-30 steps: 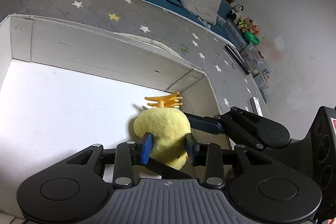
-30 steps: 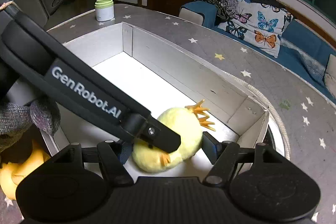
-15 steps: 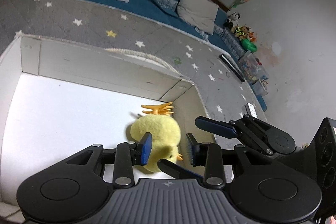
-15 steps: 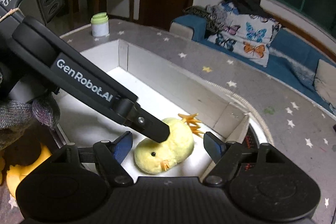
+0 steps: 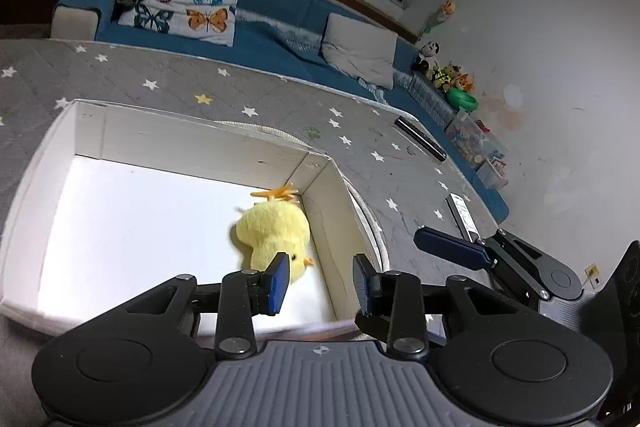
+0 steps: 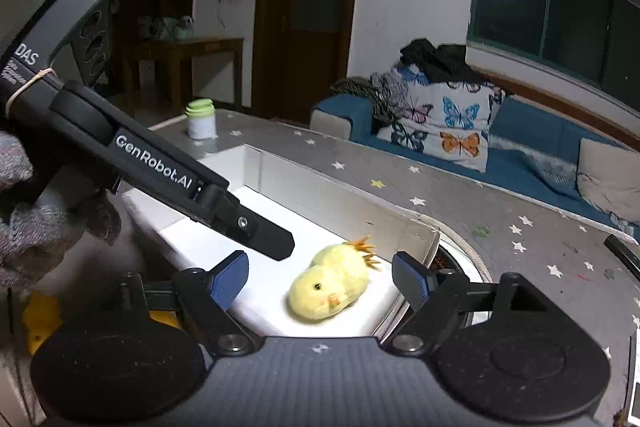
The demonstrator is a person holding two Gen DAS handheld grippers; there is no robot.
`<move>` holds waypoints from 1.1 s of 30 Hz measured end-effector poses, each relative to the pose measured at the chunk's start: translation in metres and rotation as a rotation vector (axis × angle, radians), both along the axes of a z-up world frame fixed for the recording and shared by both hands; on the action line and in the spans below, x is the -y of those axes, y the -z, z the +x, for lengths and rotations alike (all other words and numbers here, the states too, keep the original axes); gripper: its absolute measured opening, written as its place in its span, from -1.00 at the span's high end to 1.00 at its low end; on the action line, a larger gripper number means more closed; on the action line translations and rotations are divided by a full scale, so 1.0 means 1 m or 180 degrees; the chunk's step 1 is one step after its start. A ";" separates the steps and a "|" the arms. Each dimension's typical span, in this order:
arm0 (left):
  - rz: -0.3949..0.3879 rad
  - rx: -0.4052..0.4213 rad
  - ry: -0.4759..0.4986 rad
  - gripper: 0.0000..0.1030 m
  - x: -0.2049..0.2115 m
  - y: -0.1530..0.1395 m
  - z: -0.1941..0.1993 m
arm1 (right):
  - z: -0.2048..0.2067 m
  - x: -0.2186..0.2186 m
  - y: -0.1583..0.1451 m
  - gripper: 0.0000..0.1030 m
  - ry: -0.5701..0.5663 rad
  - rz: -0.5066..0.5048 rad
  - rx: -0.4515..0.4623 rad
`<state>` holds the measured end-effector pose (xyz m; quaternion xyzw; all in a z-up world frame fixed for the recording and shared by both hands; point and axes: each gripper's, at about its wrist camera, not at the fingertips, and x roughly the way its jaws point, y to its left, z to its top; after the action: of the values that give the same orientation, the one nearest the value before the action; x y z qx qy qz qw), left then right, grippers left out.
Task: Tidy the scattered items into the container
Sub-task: 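Carry the plush chick into the white box and open the left gripper, then move the left tool back to the yellow rubber duck and grasp it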
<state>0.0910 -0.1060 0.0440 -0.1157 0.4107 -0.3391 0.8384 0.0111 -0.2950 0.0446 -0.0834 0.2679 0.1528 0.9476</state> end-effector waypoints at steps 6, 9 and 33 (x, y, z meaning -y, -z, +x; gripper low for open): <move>0.0059 0.0160 -0.0052 0.29 -0.011 -0.005 -0.037 | -0.036 -0.009 0.006 -0.62 -0.0102 -0.0018 0.0102; 0.0039 0.0149 -0.0130 0.29 -0.020 -0.001 -0.051 | -0.050 -0.016 0.013 -0.65 -0.0181 -0.0015 0.0086; 0.0407 -0.0051 -0.0412 0.28 -0.068 0.042 -0.086 | -0.071 -0.096 0.057 -0.85 -0.0969 -0.0322 -0.0077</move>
<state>0.0047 -0.0381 0.0016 -0.0910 0.4299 -0.2564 0.8609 -0.0599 -0.1987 -0.0120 -0.1687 0.2710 0.2819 0.9048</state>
